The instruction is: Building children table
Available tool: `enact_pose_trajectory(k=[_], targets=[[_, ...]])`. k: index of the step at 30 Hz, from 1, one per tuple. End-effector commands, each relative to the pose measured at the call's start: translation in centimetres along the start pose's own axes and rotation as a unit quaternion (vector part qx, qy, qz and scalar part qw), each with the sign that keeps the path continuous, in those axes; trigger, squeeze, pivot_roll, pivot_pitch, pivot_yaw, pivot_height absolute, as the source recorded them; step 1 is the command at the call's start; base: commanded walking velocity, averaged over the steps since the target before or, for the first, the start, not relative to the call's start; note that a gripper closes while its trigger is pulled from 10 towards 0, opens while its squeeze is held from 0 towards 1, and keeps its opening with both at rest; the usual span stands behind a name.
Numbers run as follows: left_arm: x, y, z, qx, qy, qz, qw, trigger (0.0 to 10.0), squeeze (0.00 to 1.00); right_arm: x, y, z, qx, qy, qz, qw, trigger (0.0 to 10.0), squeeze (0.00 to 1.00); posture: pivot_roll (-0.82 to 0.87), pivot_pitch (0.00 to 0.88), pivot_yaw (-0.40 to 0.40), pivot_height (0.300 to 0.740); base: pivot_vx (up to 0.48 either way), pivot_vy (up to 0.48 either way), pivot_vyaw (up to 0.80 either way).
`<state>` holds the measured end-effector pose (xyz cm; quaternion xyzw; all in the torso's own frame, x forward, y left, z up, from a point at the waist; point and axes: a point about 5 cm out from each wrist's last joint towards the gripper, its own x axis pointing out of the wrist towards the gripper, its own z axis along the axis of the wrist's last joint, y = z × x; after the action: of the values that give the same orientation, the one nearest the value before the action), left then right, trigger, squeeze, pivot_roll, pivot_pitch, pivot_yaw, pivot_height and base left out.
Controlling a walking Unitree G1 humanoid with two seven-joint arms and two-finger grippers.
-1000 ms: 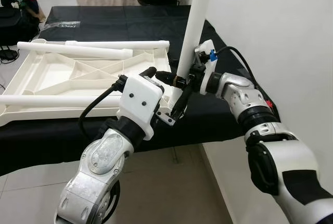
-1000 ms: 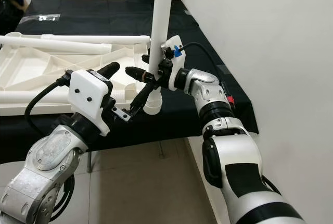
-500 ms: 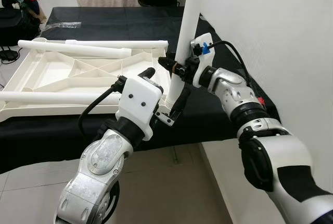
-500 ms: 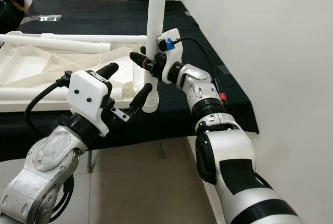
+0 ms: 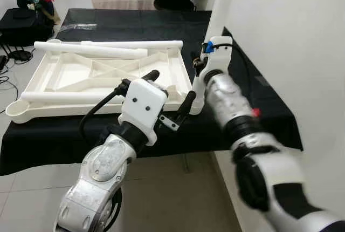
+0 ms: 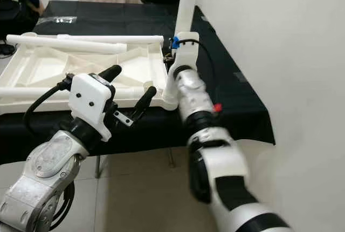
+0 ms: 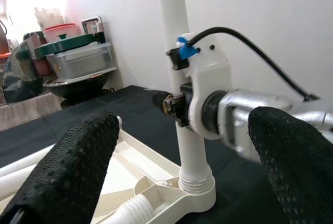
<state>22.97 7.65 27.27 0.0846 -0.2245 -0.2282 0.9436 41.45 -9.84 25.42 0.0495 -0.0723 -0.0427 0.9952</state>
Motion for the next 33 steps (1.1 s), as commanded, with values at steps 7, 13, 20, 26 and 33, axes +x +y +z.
enact_pose_trajectory(k=[7, 13, 20, 26, 33], targets=[[0.1, -0.4, 0.1, -0.002, 0.0, -0.005, 1.0, 10.0, 0.0, -0.6, 1.7, -1.0, -0.002, 0.019, 0.006, 1.0, 10.0, 0.0, 0.08, 0.134, -0.112, 0.74, 0.0, 0.0, 0.0], [0.1, -0.3, -0.1, -0.002, 0.003, -0.005, 1.0, 10.0, 0.0, -0.7, 3.1, 0.5, 0.005, -0.025, 0.073, 0.997, 10.0, 1.0, 0.07, 0.135, -0.111, 0.74, 0.0, 0.0, 0.0], [0.1, -0.3, -0.1, -0.001, 0.003, -0.005, 1.0, 10.0, 0.0, 0.2, 1.4, 3.0, -0.001, -0.043, 0.101, 0.994, 10.0, 0.0, 0.07, 0.134, -0.109, 0.74, 0.0, 0.0, 0.0], [0.1, -0.1, -0.1, 0.002, 0.003, -0.004, 1.0, 10.0, 0.0, 0.9, -0.6, 3.6, 0.027, 0.008, 0.288, 0.957, 10.0, 0.0, 0.07, 0.135, -0.104, 0.74, 0.0, 0.0, 0.0], [0.3, -0.1, 0.0, 0.003, 0.0, -0.008, 1.0, 10.0, 0.0, -0.7, -1.9, 2.6, 0.002, 0.034, 0.508, 0.861, 10.0, 0.0, 0.07, 0.133, -0.101, 0.74, 0.0, 0.0, 0.0]])
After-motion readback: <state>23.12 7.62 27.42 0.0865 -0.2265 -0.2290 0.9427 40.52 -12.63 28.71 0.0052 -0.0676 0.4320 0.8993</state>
